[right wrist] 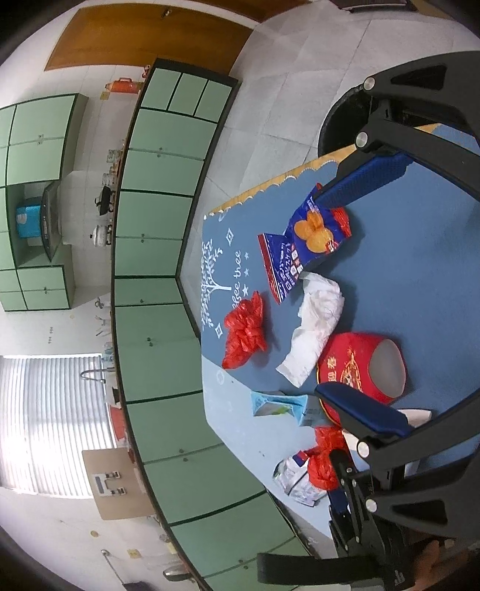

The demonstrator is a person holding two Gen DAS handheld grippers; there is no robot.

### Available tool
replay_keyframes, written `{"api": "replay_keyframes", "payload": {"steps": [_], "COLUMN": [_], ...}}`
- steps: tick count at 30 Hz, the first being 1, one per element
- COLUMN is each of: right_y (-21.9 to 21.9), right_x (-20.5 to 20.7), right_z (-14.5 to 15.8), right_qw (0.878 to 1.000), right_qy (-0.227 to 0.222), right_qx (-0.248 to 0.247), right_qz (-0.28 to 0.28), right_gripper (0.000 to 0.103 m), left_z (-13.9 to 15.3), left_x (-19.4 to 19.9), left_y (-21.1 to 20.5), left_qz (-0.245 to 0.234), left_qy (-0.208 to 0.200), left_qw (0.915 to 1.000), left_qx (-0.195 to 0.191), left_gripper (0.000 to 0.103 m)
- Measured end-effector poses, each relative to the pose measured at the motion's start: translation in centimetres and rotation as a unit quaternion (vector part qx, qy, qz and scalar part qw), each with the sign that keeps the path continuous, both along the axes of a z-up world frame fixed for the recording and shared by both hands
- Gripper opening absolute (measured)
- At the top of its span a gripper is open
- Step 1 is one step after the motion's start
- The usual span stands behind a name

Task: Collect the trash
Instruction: 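Return both tools to the table and grasp the red plastic bag with the left gripper, then grasp the red paper cup with the right gripper while the left gripper holds the red bag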

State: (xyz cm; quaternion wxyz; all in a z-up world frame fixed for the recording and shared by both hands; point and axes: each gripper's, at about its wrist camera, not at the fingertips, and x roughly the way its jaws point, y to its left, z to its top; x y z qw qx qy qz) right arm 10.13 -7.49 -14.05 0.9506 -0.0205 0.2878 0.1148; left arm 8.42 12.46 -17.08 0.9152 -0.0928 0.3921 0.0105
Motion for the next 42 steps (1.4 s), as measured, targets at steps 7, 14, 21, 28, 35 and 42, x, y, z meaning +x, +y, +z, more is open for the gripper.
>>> {"api": "replay_keyframes", "payload": {"steps": [7,14,21,28,35,42], "right_y": [0.5,1.8,2.7,3.2,4.2,4.4], "right_x": [0.0,-0.4,-0.3,0.4,1.2,2.1], "right_z": [-1.1,-2.2,-3.5,-4.9,-6.1,-6.8], "right_qw": [1.000,0.998,0.997,0.996,0.994,0.991], "right_qy": [0.019,0.034,0.045,0.063,0.082,0.101], "right_qx": [0.009,0.015,0.011,0.007,0.003,0.018], "right_qz": [0.019,0.053,0.056,0.057,0.073,0.084], "right_gripper": [0.089,0.089,0.089,0.088,0.088,0.084], "left_z": [1.5,4.8,4.6,3.0,3.0,3.1], "left_x": [-0.8,-1.9,-2.3,-2.4,-2.3,-2.4], "left_y": [0.0,0.8,0.1,0.7,0.8,0.1], "left_qz": [0.012,0.039,0.032,0.029,0.026,0.013], "left_qy": [-0.029,-0.084,-0.081,-0.055,-0.053,-0.051], "left_qw": [0.9995,0.9956,0.9954,0.9975,0.9979,0.9983], "left_qx": [0.002,0.013,0.041,0.034,0.027,0.024], "left_gripper": [0.034,0.033,0.033,0.033,0.033,0.033]}}
